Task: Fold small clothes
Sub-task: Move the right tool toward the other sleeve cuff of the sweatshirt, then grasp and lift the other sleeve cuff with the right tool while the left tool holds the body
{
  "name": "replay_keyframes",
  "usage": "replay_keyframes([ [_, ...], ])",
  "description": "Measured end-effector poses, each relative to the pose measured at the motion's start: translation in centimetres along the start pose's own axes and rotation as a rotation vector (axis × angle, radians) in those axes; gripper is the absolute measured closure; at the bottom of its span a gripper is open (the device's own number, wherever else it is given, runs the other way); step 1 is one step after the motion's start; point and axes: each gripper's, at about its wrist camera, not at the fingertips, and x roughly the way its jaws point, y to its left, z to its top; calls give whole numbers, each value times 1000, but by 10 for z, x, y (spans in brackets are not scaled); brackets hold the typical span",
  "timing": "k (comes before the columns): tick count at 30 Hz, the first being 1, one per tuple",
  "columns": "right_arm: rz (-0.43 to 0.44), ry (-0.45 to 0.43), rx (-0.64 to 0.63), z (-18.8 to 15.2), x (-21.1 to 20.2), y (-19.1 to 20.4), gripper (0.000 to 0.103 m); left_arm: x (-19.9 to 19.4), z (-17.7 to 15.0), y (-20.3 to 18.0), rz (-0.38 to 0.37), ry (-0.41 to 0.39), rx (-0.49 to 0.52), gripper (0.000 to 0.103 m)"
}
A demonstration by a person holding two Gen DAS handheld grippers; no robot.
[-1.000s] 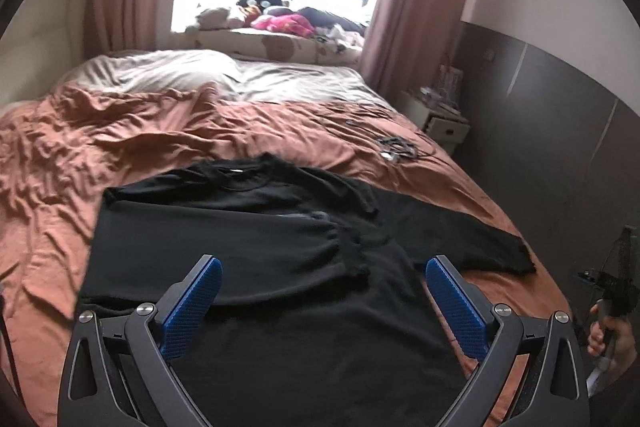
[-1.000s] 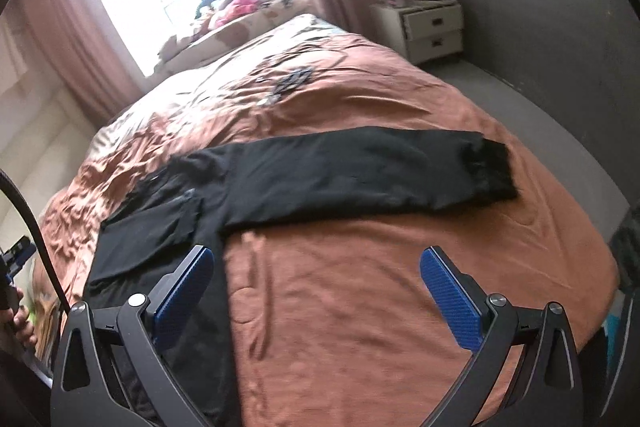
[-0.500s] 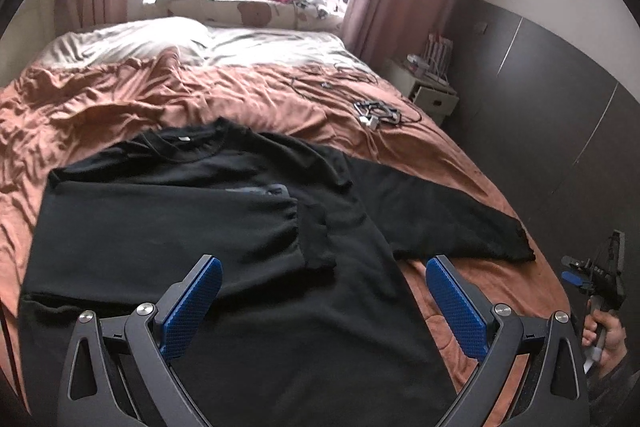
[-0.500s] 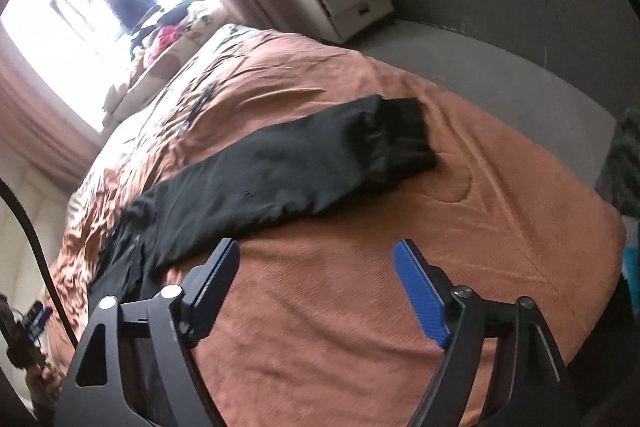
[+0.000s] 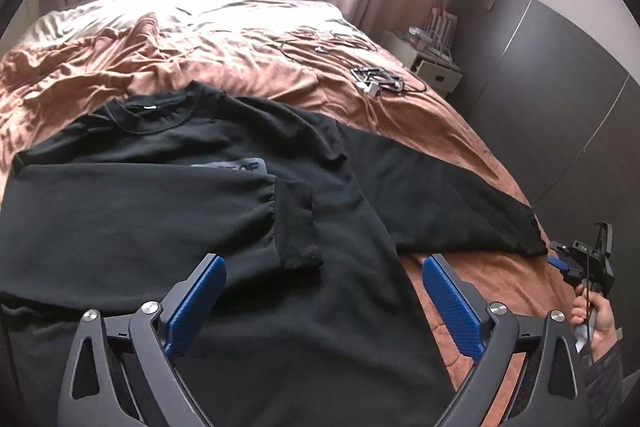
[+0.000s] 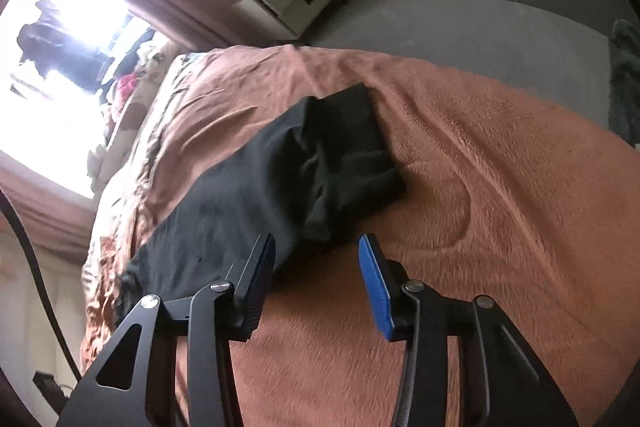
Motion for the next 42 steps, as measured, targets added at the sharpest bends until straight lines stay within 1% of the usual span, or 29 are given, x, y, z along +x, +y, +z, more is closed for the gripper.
replay_keyframes([
  [3, -26, 6, 27, 2, 14, -5, 62, 13, 1, 3, -4, 19, -16, 9],
  [4, -27, 8, 38, 3, 17, -7, 61, 19, 2, 5, -7, 30, -25, 12],
  [9, 2, -28, 79, 13, 23, -15, 63, 42, 1, 11, 1, 65, -48, 24],
  [11, 17, -32, 111, 20, 26, -23, 69, 50, 1, 18, 44, 71, -61, 32],
  [12, 14, -30, 127, 23, 27, -26, 81, 53, 2, 23, 51, 75, -72, 33],
  [13, 3, -29, 129, 25, 29, -27, 90, 55, 2, 27, 50, 80, -83, 36],
  [16, 5, -33, 107, 31, 26, -24, 96, 61, 3, 45, 54, 96, -129, 37],
  [19, 1, -59, 38, 35, 15, -8, 97, 65, 1, 60, 55, 102, -174, 38],
  [22, 20, -92, -35, 36, -1, 14, 97, 69, -2, 65, 45, 115, -205, 38],
  [24, 37, -107, -85, 37, -13, 32, 97, 73, -1, 62, 38, 124, -203, 43],
  [25, 41, -113, -102, 39, -17, 39, 97, 74, -1, 59, 29, 130, -200, 49],
  [26, 47, -122, -124, 41, -24, 48, 97, 75, 0, 55, 11, 138, -203, 58],
  [28, 65, -140, -158, 46, -35, 63, 97, 78, 1, 46, -11, 144, -195, 67],
  [30, 81, -152, -196, 50, -47, 81, 97, 80, 1, 36, -20, 144, -176, 70],
  [32, 95, -168, -233, 54, -58, 95, 97, 86, 2, 24, -44, 155, -160, 77],
  [35, 103, -202, -291, 58, -74, 121, 97, 93, 2, 7, -70, 167, -124, 77],
  [38, 116, -226, -336, 60, -80, 145, 97, 101, 4, -10, -94, 177, -87, 78],
  [39, 120, -229, -349, 60, -81, 152, 97, 103, 5, -15, -97, 180, -83, 79],
  [41, 124, -233, -382, 57, -82, 165, 98, 106, 6, -21, -99, 172, -82, 85],
  [42, 127, -234, -398, 57, -80, 171, 98, 108, 7, -24, -97, 169, -79, 85],
])
